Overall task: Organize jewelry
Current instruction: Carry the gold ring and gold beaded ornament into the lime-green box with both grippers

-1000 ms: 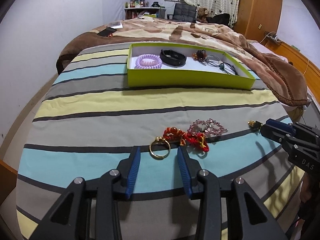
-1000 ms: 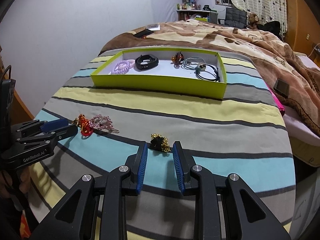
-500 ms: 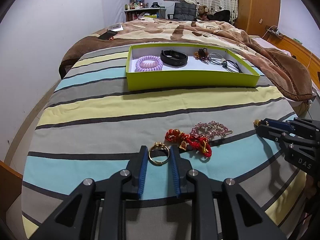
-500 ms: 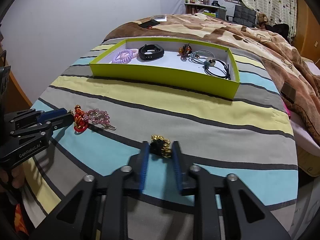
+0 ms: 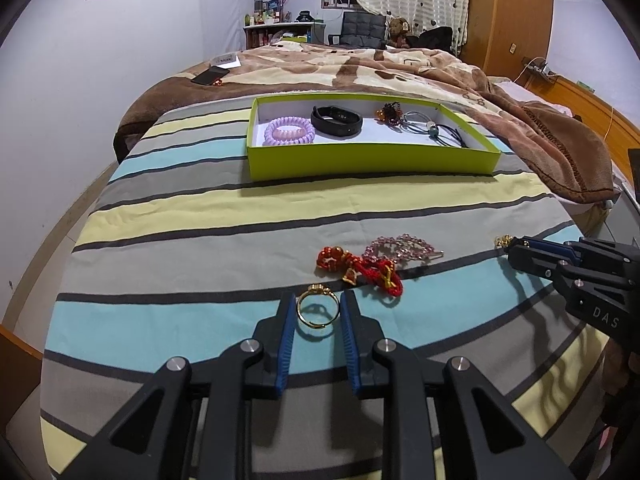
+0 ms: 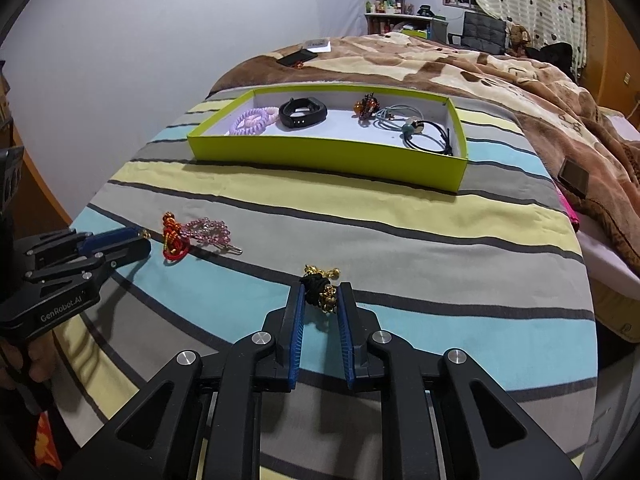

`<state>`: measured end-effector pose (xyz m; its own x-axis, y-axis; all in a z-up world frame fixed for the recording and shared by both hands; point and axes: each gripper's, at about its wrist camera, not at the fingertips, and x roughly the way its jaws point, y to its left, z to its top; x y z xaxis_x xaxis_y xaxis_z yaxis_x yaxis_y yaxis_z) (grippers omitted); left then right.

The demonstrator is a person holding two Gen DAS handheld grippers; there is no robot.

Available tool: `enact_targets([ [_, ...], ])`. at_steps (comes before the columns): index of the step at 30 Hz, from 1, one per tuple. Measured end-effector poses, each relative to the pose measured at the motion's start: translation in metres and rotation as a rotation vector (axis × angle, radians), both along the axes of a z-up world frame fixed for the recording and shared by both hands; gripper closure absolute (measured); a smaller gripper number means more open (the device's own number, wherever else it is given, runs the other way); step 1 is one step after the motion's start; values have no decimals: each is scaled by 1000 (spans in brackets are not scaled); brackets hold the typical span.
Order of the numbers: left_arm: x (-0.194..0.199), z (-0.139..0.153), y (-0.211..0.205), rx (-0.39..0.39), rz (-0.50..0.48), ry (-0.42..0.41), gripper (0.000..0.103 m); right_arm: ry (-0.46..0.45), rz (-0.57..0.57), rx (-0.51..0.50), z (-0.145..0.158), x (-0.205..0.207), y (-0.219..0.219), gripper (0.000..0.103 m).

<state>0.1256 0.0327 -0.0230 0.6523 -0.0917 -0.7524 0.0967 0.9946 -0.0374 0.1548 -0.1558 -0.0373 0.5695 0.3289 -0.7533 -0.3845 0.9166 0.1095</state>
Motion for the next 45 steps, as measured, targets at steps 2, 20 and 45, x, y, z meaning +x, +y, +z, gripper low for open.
enact_targets([
  [2, -3, 3, 0, -8, 4, -14, 80, -9, -6, 17, 3, -4, -2, 86],
  [20, -2, 49, -10, -33, -23, -161, 79, -114, -59, 92, 43, -8, -16, 86],
  [45, 80, 86, -17, -37, -85, -257, 79, -158, -63, 105, 68, 65, -15, 86],
])
